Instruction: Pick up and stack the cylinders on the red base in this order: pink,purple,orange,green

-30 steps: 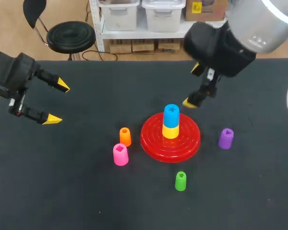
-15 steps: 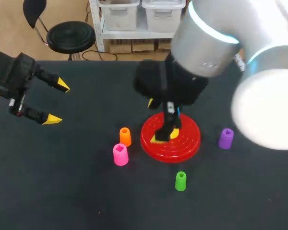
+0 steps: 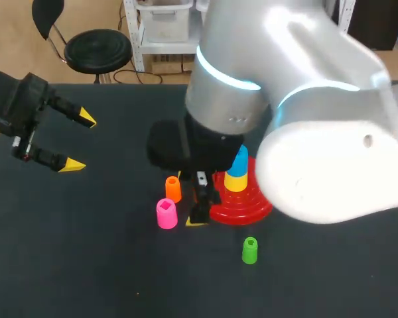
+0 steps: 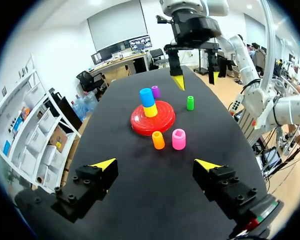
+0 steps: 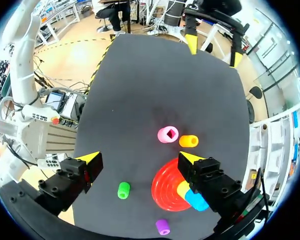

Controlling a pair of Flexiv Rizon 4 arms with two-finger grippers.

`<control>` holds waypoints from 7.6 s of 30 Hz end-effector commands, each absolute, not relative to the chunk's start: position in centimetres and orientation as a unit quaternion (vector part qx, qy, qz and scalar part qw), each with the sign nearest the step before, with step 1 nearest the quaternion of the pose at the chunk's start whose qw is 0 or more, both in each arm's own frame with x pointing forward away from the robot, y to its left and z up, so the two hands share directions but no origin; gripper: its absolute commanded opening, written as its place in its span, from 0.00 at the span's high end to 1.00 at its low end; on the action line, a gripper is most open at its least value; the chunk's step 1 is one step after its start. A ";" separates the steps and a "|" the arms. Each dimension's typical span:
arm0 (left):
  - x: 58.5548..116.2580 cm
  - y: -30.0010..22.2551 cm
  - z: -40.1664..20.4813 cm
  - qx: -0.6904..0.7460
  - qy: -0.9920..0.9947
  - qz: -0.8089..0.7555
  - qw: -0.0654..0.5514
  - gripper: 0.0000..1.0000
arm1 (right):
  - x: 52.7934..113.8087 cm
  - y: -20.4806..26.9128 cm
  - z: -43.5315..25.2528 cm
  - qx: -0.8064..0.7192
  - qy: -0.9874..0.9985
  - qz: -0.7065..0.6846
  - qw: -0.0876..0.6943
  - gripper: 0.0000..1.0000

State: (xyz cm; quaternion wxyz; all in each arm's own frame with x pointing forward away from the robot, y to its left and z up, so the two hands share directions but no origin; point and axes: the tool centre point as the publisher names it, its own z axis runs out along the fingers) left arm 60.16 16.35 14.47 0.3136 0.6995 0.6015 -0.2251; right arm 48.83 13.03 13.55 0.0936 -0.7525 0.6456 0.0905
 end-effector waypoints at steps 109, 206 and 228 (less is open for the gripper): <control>60.1 16.5 14.4 0.700 0.600 -0.225 0.316 0.00 | 54.9 17.5 1.1 -0.872 0.485 0.036 0.051 0.53; 60.1 16.5 14.4 0.700 0.600 -0.225 0.316 0.00 | 62.7 4.2 14.1 -0.665 0.746 0.025 0.037 1.00; 60.1 16.5 14.4 0.700 0.600 -0.225 0.316 0.00 | 62.1 4.2 13.5 -0.666 0.744 0.042 0.033 1.00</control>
